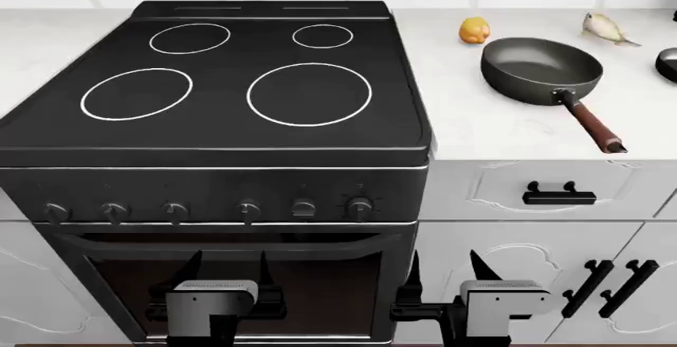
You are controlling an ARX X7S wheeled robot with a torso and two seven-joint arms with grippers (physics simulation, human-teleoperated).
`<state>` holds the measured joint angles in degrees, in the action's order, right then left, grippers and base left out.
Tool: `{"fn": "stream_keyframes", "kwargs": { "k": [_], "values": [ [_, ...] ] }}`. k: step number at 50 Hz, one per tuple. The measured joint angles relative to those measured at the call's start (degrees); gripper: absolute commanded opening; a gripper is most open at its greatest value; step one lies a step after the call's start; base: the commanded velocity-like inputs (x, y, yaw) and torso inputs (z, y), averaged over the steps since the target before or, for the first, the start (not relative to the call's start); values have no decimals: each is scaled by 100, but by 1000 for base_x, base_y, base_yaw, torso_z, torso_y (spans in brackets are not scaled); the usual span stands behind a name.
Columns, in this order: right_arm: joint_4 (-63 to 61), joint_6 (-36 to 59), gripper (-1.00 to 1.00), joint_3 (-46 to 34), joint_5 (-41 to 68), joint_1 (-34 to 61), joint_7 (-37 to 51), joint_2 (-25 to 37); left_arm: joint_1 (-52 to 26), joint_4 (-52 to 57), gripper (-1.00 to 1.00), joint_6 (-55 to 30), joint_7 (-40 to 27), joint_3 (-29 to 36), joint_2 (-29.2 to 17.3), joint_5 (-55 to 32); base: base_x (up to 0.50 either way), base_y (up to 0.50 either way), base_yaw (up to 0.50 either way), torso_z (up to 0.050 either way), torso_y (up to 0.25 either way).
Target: Place both pans onto different burners. Then place the bell pepper and the fish on different pans.
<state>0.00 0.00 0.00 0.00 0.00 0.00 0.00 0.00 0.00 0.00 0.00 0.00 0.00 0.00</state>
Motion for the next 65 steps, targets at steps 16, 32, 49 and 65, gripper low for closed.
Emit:
{"fn": "stream_keyframes", "kwargs": {
  "k": [16,32,49,65],
  "values": [
    [19,-7,100,-233,201,7,214,178,-44,-88,100,-13,-238,233,-177,-169,0,0,0,0,0],
    [54,-68,100,-451,370,5,415,326,-75,-187,100,16,-351,431,-341,-399,0,0,0,41,0],
    [6,-81,100,-617,493,-4,577,448,-90,-147,100,-24,-400,565,-479,-617,0,0,0,50,0],
    [-72,-23,100,-752,627,4,694,529,-90,-36,100,-88,-457,658,-615,-796,0,-62,0,44,0]
  ]
}}
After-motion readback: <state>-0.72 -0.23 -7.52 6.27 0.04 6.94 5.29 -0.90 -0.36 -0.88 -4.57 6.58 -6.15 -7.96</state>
